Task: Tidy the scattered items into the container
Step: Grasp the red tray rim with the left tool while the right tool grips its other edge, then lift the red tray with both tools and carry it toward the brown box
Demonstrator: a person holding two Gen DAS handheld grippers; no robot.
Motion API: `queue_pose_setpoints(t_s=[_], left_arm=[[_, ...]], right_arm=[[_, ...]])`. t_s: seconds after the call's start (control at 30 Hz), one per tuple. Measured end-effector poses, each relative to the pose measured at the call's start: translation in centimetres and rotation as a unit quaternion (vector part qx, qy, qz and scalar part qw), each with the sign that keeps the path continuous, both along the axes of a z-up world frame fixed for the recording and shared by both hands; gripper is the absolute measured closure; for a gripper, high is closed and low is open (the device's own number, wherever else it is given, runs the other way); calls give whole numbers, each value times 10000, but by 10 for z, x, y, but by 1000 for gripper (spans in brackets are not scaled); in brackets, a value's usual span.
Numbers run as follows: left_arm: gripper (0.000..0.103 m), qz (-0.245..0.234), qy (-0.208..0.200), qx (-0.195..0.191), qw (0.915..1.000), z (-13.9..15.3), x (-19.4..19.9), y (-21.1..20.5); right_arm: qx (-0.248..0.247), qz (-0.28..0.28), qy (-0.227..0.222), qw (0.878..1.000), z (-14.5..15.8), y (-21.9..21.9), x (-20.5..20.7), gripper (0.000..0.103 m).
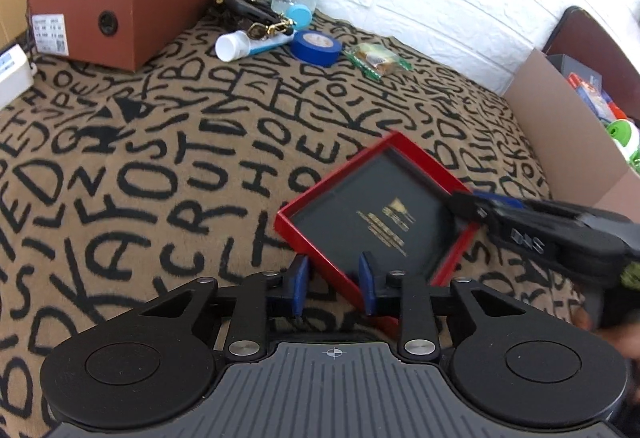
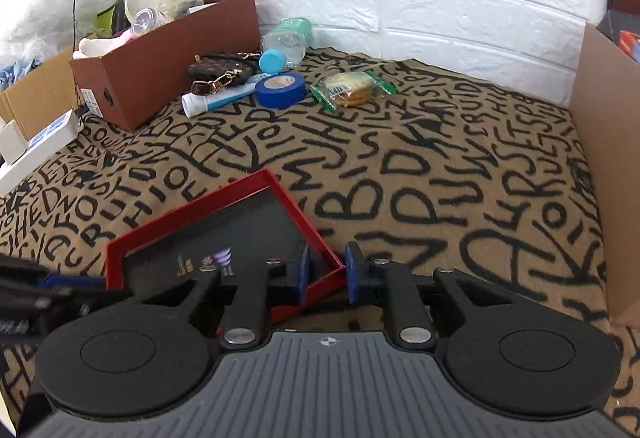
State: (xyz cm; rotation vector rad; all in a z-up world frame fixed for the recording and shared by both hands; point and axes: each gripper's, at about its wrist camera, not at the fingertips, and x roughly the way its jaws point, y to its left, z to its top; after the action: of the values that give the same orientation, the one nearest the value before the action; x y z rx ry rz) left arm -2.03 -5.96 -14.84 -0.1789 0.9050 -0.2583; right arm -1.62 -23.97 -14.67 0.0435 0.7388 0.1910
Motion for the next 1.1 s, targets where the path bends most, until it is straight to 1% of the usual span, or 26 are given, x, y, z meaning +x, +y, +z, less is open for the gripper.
queue_pose_setpoints(t_s=[0.03, 0.07, 0.13, 0.2, 0.33, 0.4, 0.47, 0.53, 0.63, 0.7, 0.8, 0.9, 1.0, 1.1], left_arm=[[67, 4, -9, 32, 10000, 0, 3, -1], [65, 10, -18, 53, 10000, 1, 6, -2], [64, 3, -21, 58, 10000, 1, 16, -3], [63, 16, -26, 108, 9999, 1, 25, -4], [63, 31, 14, 72, 10000, 4, 28, 1], [62, 6, 2, 60, 10000, 5, 22, 3], [58, -24, 37, 22, 10000, 5, 18, 5], [58, -89, 71, 1, 9999, 4, 17, 4], [58, -226, 41, 130, 9997, 2, 17, -4], [67, -333, -5, 186, 9993, 2, 17, -11], [67, -367, -69, 305, 9988, 1, 18, -19], [65, -369, -70, 282, 9989, 0, 18, -21], [66, -392, -117, 366, 9985, 0, 17, -23], [69, -385, -137, 419, 9983, 0, 17, -24]], right_arm=[[-24, -8, 11, 10000, 1, 0, -4, 81], [-43, -17, 33, 10000, 1, 0, -9, 81], [-39, -51, 100, 9999, 5, 0, -19, 78], [-155, -93, 108, 9998, 8, 3, -32, 77], [-235, 60, 93, 9997, 12, 8, -54, 73], [-126, 75, 103, 9998, 13, 3, -57, 73], [112, 34, 150, 9998, 14, -4, -54, 73], [104, -26, 189, 9998, 13, -5, -49, 73], [85, -17, 172, 9998, 12, -2, -44, 73], [61, 42, 194, 9998, 12, 1, -43, 73], [-66, 40, 218, 9997, 11, 3, -43, 72], [-72, -2, 250, 9997, 10, 1, -41, 72], [-71, -9, 246, 9997, 9, 1, -40, 72], [-119, -48, 215, 9997, 9, 3, -39, 74]])
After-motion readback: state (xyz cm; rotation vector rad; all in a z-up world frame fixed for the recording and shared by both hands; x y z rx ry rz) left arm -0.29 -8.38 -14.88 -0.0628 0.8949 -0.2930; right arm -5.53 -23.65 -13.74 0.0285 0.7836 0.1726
